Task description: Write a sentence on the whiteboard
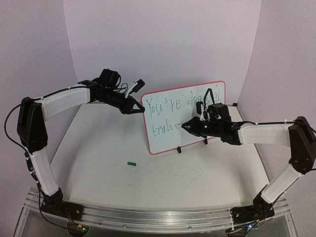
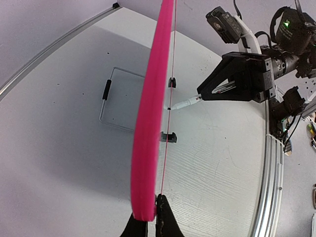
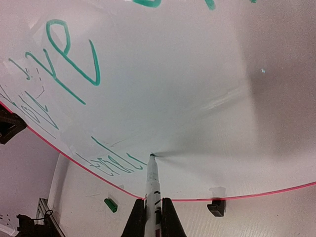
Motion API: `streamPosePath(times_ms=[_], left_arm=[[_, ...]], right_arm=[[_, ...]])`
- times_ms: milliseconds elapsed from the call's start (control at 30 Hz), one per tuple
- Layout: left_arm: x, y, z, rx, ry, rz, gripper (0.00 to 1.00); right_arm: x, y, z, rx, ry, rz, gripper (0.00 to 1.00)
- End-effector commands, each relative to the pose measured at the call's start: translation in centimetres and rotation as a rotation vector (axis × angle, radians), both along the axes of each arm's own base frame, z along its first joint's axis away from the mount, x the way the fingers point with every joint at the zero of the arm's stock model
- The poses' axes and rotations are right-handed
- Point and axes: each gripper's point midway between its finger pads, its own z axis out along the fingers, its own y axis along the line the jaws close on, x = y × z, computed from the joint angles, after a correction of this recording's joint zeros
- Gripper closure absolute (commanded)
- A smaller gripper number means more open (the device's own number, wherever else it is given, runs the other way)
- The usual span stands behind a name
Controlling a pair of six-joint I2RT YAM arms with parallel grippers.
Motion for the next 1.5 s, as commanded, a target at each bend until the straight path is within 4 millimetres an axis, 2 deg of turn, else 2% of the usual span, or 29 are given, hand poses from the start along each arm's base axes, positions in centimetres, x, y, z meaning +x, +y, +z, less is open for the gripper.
streamPosePath(times_ms=[0,433,700,833,967,1133,1267,1467], left_arm=[[-0.2,1.0,0.8,0.024,-0.045,0.019,1.00],[-0.2,1.0,0.8,0.025,-0.046,0.020,1.00],[-0.2,1.0,0.8,0.025,-0.045,0.020,1.00],[-0.2,0.9,0.7,0.025,-0.043,0.019,1.00],[-0.2,0.9,0.7,0.026,-0.042,0.021,1.00],[-0.2,1.0,0.7,0.026,-0.043,0.022,1.00],[-0.2,1.0,0.8,0.025,-0.044,0.022,1.00],[-0.2,0.9,0.7,0.025,-0.042,0.022,1.00]], right_arm=[[1.0,0.8,1.1,0.026,-0.030,0.020,1.00],[0.2,1.5,-2.9,0.004,0.065,0.067,1.00],[-0.1,2.2,-4.2,0.006,0.101,0.105,1.00],[-0.5,2.7,-3.7,0.019,0.095,0.142,1.00],[-1.1,2.8,-1.9,0.036,0.054,0.175,1.00],[-1.4,0.7,0.1,0.016,-0.005,0.097,1.00],[-1.4,-1.1,0.7,-0.001,-0.032,0.014,1.00],[-0.8,-1.5,1.1,-0.015,-0.048,-0.024,1.00]])
